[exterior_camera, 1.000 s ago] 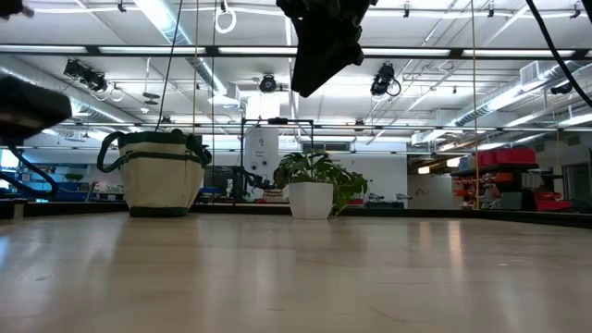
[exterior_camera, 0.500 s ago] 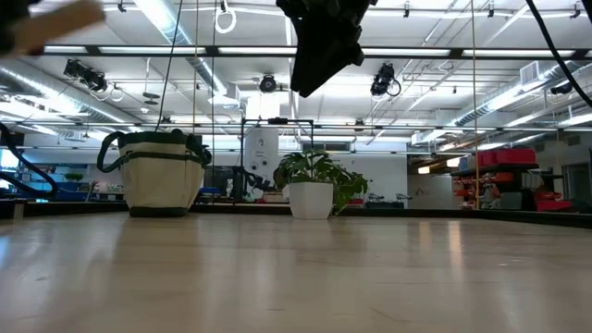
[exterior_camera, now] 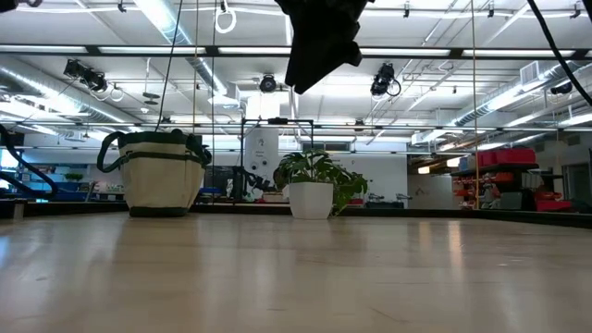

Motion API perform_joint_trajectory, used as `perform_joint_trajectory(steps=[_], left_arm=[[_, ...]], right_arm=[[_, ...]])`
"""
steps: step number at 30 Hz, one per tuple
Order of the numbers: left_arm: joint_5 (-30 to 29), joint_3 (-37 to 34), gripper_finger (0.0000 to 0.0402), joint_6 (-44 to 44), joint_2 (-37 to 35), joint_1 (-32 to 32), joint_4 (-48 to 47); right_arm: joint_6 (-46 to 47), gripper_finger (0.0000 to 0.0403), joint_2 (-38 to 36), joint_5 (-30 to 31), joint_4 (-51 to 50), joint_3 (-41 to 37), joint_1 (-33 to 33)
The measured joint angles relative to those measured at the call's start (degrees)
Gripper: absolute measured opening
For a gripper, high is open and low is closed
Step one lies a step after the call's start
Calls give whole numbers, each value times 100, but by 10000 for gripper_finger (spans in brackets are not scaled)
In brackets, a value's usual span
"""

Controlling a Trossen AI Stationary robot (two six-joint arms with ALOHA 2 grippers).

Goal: Pick & Place Garden tools in Gardening bag
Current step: Put the light brown hand rake into the green gardening bag

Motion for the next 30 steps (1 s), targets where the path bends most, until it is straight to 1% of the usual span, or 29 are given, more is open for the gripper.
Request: perform_joint_trajectory(steps=[5,9,13,16,18,23,25,28,30], left_arm=[[-444,-7,71,109,-442,83,-197],[-928,-7,71,227,-801,184,-389],[-1214,-12,71,278,-1233,303,-536],[-1577,-253,71,399,-1642,341,-419],[-1838,-561,71,484,-2010,341,-220],[-2548,-1411,71,924,-2981,341,717],[-2733,-1656,71,1041,-3314,341,944],[-3171,-1969,71,1202,-3707,341,1365],[-3169,-2124,71,1259,-3934,383,1575]], right_arm=[[-11,132,0,1,153,0,7],[-22,132,0,1,234,0,7],[-46,132,0,1,273,0,9],[-94,132,0,1,273,0,9],[-164,132,0,1,308,0,11],[-241,132,0,2,453,0,15],[-330,132,0,3,499,0,15],[-377,132,0,3,609,0,15],[-458,132,0,3,728,0,15]])
